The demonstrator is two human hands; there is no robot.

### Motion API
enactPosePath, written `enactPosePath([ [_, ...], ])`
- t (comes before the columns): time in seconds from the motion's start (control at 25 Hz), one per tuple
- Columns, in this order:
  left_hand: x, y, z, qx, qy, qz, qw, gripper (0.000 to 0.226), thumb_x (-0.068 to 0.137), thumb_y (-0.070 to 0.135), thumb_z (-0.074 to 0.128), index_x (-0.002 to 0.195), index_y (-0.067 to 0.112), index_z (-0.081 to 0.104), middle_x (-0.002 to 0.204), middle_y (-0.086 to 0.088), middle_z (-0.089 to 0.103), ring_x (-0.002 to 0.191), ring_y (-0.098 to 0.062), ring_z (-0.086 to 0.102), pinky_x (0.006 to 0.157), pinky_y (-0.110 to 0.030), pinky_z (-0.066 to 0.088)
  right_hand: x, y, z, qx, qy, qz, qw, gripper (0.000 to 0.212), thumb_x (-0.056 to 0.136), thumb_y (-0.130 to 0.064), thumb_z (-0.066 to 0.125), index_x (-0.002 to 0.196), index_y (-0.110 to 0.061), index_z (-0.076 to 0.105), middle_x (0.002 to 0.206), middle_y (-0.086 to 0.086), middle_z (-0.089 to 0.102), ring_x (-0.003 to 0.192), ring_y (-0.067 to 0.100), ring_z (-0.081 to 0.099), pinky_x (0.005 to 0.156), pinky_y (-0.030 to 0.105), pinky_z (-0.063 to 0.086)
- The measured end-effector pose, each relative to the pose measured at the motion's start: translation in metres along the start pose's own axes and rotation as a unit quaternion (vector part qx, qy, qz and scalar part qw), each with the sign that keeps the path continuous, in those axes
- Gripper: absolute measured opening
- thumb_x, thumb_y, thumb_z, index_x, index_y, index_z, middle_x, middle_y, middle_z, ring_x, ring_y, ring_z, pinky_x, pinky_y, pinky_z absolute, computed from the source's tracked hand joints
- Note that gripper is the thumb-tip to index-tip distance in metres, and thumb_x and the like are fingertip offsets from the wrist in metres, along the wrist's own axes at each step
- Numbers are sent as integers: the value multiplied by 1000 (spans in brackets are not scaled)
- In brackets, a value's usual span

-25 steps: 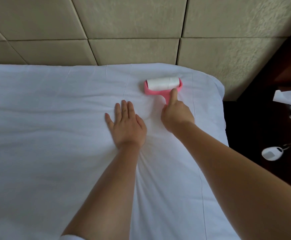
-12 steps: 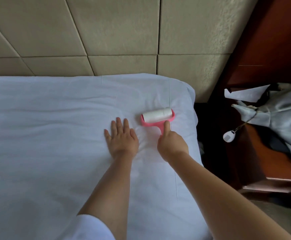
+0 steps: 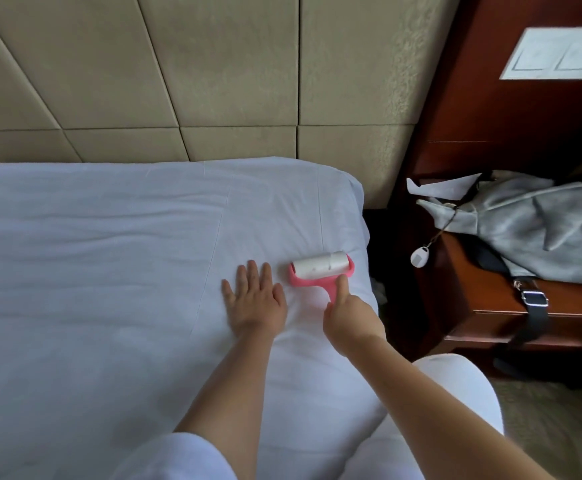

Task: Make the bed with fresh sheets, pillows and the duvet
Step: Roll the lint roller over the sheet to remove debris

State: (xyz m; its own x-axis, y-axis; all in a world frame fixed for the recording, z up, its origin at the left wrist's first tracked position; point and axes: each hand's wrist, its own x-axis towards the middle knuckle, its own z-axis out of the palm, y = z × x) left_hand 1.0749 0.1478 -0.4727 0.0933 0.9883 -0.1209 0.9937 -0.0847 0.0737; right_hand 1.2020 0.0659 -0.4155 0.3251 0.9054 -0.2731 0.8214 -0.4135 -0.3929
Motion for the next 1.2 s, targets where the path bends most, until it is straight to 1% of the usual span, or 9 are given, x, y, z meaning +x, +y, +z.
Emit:
enactPosePath([
  [0.08, -8, 0, -1, 0, -6, 11, 1000, 55, 101, 41, 10, 153, 27, -1, 161, 3, -7, 147, -17, -7, 117, -49, -4, -10, 0, -3, -1, -4, 8, 1000, 58, 99, -17, 31, 150, -17, 4, 80, 1, 48, 73, 20, 48, 58, 29, 34],
  [0.16, -16, -1, 0, 3, -13, 20, 1000, 55, 101, 42, 9, 153, 28, -2, 161, 3, -8, 147, -16, -8, 117, -49, -4, -20, 1, -8, -5, 8, 5, 1000, 59, 99, -18, 32, 150, -17, 2, 80, 1, 48, 71, 20, 47, 57, 28, 33],
  [0.28, -20, -3, -2, 0, -17, 27, 1000, 55, 101, 43, 9, 152, 28, -3, 160, 4, -10, 147, -16, -9, 117, -49, -5, -26, 4, -19, -12, 78, -7, 997, 48, 99, -23, 34, 144, -20, 18, 77, 1, 46, 69, 22, 44, 58, 29, 33],
  [0.36, -20, -3, -2, 3, -16, 30, 999, 55, 101, 42, 9, 152, 28, -3, 160, 4, -10, 147, -17, -9, 117, -50, -5, -21, 7, -24, -7, 104, 5, 995, 45, 99, -23, 34, 142, -20, 20, 75, 2, 46, 67, 23, 46, 56, 30, 33],
  [0.48, -19, -3, 1, 6, -5, 30, 1000, 55, 101, 42, 10, 153, 28, -2, 160, 4, -9, 147, -17, -8, 117, -51, -4, -15, 8, -18, 21, 66, 40, 997, 50, 100, -22, 33, 146, -17, 13, 78, 1, 46, 68, 22, 47, 56, 30, 34],
  [0.6, -13, 1, 2, 5, -3, 29, 1000, 55, 100, 42, 11, 152, 29, -1, 161, 4, -8, 147, -18, -7, 116, -54, -3, -9, 6, -10, 25, 47, 47, 997, 53, 101, -22, 31, 148, -15, 6, 69, -2, 42, 69, 20, 47, 55, 28, 33],
  [0.72, 4, 10, 1, 11, 2, 32, 999, 56, 100, 43, 11, 152, 29, -2, 161, 3, -8, 147, -19, -7, 115, -56, -2, 17, 2, -14, 15, 45, 49, 998, 52, 101, -20, 31, 147, -13, 7, 67, -2, 39, 66, 19, 46, 54, 29, 33],
  [0.88, 33, 22, 2, 18, 10, 37, 999, 57, 99, 46, 10, 152, 29, 0, 161, 2, -7, 147, -20, -8, 115, -57, -2, 54, -2, -20, 11, 46, 58, 997, 50, 100, -18, 31, 146, -14, 10, 65, -1, 40, 53, 13, 39, 44, 27, 25],
  [1.2, 110, 48, -1, 6, 36, 24, 999, 54, 100, 44, 12, 152, 33, 3, 161, 3, -3, 148, -20, -6, 116, -55, -2, 148, -15, -41, 30, 43, 48, 997, 53, 100, -17, 31, 148, -15, 6, 65, -1, 40, 53, 13, 38, 44, 27, 26],
])
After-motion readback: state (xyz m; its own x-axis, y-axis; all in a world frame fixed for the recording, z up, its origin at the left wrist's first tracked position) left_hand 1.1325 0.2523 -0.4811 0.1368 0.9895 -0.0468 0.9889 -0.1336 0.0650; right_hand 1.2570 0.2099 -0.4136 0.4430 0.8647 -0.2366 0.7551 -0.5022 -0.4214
